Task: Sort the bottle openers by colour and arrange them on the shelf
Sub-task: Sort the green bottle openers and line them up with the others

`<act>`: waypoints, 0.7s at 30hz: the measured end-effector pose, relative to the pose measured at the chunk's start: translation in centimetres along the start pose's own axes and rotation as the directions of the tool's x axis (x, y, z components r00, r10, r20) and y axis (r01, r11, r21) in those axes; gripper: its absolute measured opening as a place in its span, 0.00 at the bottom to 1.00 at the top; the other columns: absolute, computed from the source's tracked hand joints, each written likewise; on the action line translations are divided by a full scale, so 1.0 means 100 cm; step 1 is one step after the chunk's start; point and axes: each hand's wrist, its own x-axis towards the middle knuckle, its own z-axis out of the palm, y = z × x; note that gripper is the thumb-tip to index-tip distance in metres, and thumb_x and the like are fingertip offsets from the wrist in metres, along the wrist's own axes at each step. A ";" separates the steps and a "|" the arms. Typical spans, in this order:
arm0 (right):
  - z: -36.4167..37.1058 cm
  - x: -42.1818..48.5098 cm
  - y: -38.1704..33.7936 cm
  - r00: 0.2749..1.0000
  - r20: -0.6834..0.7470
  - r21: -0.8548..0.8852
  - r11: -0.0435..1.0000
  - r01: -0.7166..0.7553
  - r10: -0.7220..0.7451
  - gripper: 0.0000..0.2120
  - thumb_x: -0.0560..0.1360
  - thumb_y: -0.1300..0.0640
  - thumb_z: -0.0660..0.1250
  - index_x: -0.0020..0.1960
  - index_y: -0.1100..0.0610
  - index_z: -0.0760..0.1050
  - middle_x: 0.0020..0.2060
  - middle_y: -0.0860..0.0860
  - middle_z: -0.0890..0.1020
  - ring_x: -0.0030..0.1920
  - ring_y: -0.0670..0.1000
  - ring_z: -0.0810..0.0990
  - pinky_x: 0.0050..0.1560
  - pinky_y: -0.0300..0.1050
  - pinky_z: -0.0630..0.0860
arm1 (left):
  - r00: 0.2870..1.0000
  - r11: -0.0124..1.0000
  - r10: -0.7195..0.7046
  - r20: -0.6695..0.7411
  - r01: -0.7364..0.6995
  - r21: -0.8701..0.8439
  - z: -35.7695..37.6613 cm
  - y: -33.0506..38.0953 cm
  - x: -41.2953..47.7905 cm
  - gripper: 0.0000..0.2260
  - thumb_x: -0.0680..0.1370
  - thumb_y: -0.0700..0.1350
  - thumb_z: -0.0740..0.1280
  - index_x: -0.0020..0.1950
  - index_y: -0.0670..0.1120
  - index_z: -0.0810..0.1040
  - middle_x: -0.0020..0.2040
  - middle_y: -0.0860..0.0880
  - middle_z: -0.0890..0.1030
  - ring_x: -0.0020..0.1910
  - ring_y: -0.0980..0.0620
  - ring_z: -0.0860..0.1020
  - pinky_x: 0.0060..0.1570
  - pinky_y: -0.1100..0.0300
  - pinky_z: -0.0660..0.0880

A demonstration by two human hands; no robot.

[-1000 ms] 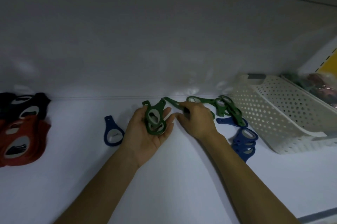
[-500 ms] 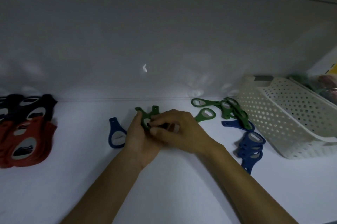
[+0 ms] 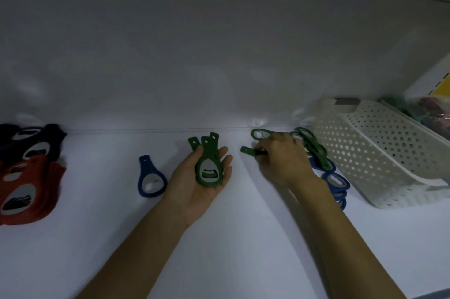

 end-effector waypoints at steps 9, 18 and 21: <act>-0.009 -0.002 -0.008 0.970 0.155 0.724 0.647 -0.241 0.187 0.08 0.73 0.60 0.71 0.36 0.56 0.78 0.31 0.48 0.81 0.33 0.47 0.78 0.35 0.38 0.76 | 0.996 0.991 0.060 0.065 -0.067 0.119 -0.007 -0.004 0.007 0.16 0.78 0.33 0.58 0.63 0.44 0.75 0.56 0.42 0.81 0.54 0.45 0.79 0.52 0.50 0.75; 0.003 -0.006 -0.060 0.966 0.128 0.992 -0.020 -0.127 0.225 0.06 0.69 0.64 0.73 0.34 0.60 0.80 0.34 0.58 0.84 0.36 0.59 0.82 0.41 0.51 0.81 | 0.976 0.961 -0.007 0.216 -0.053 0.271 -0.003 -0.006 0.003 0.21 0.72 0.43 0.65 0.65 0.43 0.74 0.59 0.41 0.80 0.56 0.44 0.80 0.45 0.50 0.80; 0.012 0.001 -0.065 0.980 -0.037 0.952 0.305 -0.024 0.193 0.14 0.73 0.55 0.71 0.32 0.62 0.80 0.31 0.56 0.83 0.34 0.58 0.82 0.39 0.54 0.81 | 0.975 0.963 0.011 0.223 -0.071 0.259 -0.003 -0.004 0.003 0.22 0.69 0.36 0.66 0.63 0.43 0.74 0.56 0.41 0.81 0.52 0.45 0.82 0.44 0.53 0.81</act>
